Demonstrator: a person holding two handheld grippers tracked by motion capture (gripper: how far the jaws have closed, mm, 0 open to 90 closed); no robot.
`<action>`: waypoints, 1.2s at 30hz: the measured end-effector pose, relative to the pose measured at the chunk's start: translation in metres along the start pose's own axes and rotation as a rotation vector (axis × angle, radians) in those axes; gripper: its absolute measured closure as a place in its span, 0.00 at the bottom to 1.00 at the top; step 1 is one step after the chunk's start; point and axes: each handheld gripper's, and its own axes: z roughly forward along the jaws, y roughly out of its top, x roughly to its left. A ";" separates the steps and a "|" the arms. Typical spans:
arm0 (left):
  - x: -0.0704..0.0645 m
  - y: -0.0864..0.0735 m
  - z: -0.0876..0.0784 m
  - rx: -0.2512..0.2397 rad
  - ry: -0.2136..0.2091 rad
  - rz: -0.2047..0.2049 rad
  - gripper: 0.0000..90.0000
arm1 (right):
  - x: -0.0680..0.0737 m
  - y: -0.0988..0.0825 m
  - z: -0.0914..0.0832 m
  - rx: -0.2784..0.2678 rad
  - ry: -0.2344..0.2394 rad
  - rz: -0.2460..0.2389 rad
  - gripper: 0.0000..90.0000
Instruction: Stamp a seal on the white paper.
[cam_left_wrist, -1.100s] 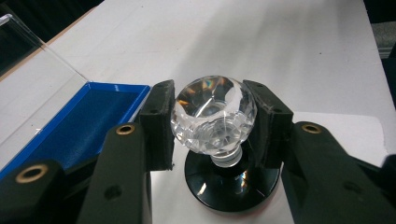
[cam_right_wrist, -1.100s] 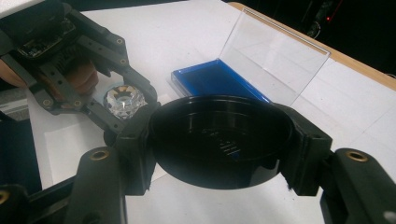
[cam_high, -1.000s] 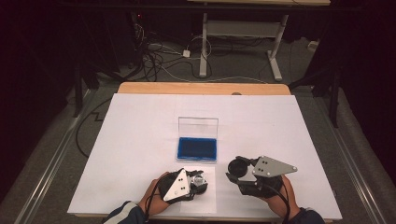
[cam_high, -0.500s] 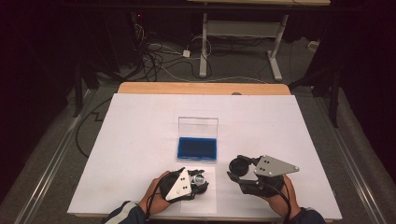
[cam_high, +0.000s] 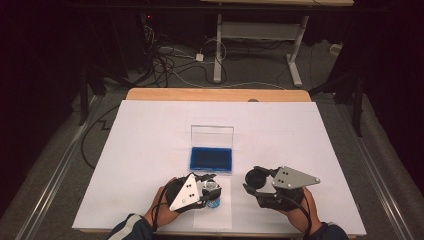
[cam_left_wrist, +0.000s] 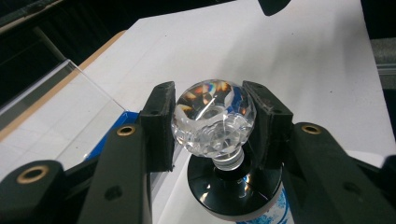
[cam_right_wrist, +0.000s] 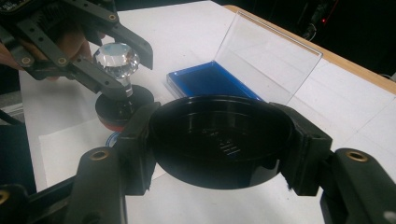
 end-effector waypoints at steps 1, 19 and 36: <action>0.001 0.000 -0.001 -0.002 0.000 -0.006 0.61 | 0.000 0.000 0.000 0.001 -0.001 -0.001 0.43; 0.011 0.014 -0.015 -0.070 0.037 -0.031 0.61 | 0.002 -0.002 0.004 0.012 0.010 -0.002 0.43; 0.018 0.018 -0.026 -0.086 0.069 -0.052 0.61 | 0.000 -0.002 0.005 0.006 0.013 0.005 0.43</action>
